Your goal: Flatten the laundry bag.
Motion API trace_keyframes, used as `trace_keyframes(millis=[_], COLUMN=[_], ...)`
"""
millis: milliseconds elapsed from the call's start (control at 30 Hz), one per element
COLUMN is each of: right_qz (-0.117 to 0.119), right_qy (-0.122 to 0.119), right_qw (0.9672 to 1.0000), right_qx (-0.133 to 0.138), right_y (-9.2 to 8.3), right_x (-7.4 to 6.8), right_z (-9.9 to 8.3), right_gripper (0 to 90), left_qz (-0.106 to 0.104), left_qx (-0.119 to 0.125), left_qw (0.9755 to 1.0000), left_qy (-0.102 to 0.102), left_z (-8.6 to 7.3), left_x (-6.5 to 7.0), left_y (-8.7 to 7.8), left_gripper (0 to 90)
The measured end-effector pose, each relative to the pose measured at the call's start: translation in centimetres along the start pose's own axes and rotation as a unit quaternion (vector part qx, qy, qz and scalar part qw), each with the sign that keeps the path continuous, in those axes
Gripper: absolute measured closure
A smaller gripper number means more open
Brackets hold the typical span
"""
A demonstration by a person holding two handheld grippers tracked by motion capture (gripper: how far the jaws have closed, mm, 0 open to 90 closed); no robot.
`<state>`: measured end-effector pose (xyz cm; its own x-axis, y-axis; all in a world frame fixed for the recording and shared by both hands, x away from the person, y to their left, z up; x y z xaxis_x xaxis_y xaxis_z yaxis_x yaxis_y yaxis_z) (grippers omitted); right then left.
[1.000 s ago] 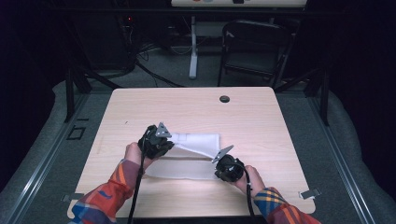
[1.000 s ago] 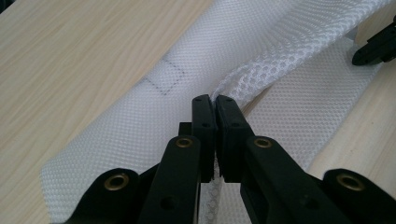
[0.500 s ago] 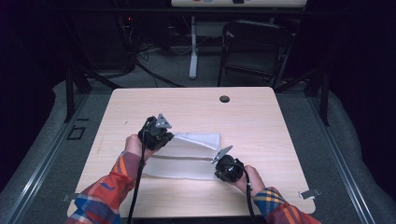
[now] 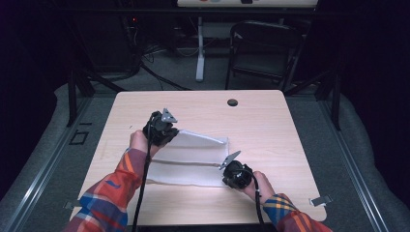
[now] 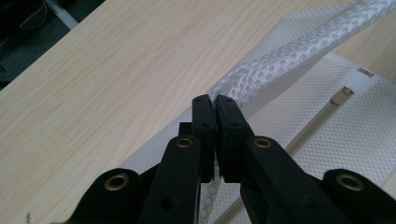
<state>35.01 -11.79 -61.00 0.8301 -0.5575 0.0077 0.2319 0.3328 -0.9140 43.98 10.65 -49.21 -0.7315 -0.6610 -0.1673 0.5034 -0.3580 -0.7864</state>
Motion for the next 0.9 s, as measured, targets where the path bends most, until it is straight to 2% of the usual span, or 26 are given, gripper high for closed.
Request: trace_keyframes(millis=[267, 567, 900], right_qz=[0.000, -0.001, 0.010], right_qy=[-0.002, -0.005, -0.003], right_qw=[1.0000, 1.0000, 0.9999], right_qx=[0.000, -0.002, -0.002], right_y=[0.0, 0.0, 0.0], right_x=[0.0, 0.0, -0.1], right_z=[0.0, 0.0, -0.1], right_gripper=[90.0, 90.0, 90.0], left_qz=[0.011, 0.023, 0.039], left_qx=[0.000, 0.004, 0.007], left_qw=[0.9999, 0.9996, 0.9990], left_qy=[-0.011, -0.015, -0.019], left_z=[0.6, 1.9, 3.3], left_x=[-1.4, -2.6, -3.7], left_y=[0.5, 0.9, 1.2], left_gripper=[87.0, 87.0, 87.0])
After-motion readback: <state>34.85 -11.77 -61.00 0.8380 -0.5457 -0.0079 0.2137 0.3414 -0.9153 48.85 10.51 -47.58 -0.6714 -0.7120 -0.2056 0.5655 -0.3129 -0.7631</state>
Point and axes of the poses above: each handheld gripper's, and its own axes: y roughly forward along the jaws, z roughly out of its top, x roughly to its right, the point moved 6 cm from there along y, roughly forward along the jaws, and after that the axes turned 3 degrees about -x, right-handed, at the moved point
